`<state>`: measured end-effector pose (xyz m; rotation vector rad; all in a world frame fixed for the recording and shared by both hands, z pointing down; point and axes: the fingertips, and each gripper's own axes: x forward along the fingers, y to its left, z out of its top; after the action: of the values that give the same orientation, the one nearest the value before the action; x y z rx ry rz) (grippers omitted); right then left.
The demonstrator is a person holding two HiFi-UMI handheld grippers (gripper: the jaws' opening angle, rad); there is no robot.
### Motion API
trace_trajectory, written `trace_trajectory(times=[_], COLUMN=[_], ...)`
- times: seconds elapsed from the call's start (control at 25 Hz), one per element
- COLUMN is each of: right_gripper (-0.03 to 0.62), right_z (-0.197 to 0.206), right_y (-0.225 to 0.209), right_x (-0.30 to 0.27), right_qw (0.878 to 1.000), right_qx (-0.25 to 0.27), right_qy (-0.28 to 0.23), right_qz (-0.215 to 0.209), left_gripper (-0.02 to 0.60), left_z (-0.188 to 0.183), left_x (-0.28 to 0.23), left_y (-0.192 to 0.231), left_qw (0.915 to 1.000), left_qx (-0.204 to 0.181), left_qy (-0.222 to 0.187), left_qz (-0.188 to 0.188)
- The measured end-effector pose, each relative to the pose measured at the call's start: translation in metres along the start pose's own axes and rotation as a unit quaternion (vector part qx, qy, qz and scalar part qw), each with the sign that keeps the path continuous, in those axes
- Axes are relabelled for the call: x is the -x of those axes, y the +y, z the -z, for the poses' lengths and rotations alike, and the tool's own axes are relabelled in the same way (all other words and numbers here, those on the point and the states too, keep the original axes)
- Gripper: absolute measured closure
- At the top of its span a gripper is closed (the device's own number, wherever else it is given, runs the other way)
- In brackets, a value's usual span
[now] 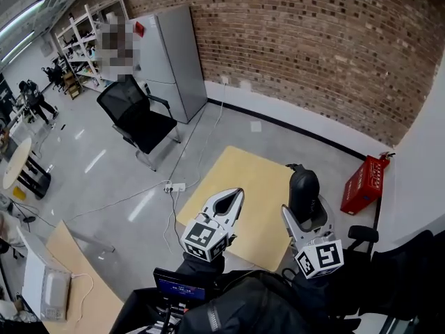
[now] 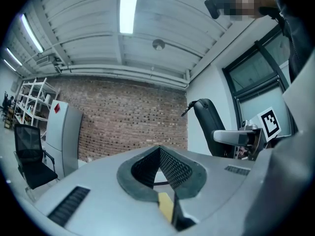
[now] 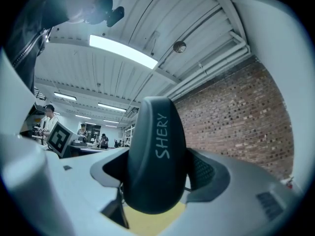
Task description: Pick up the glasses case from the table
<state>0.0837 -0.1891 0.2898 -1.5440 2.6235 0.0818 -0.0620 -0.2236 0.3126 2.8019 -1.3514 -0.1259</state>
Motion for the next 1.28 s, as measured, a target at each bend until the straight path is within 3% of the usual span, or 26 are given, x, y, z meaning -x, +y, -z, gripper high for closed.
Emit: trace_trajectory(times=[0.76, 1.28], right_gripper=[0.230, 0.230], right_z=[-0.017, -0.009], right_y=[0.006, -0.001], right_x=[-0.017, -0.014], right_qw=[0.999, 0.999], right_qx=[0.006, 0.010], right_qy=[-0.036, -0.026], right_qz=[-0.016, -0.016], left_gripper=[0.581, 0.581], left_z=[0.000, 0.007], left_x=[0.004, -0.003], left_y=[0.022, 0.014], left_qw=[0.9997, 0.9997], left_qx=[-0.006, -0.007], left_qy=[-0.011, -0.004], left_qz=[-0.023, -0.023])
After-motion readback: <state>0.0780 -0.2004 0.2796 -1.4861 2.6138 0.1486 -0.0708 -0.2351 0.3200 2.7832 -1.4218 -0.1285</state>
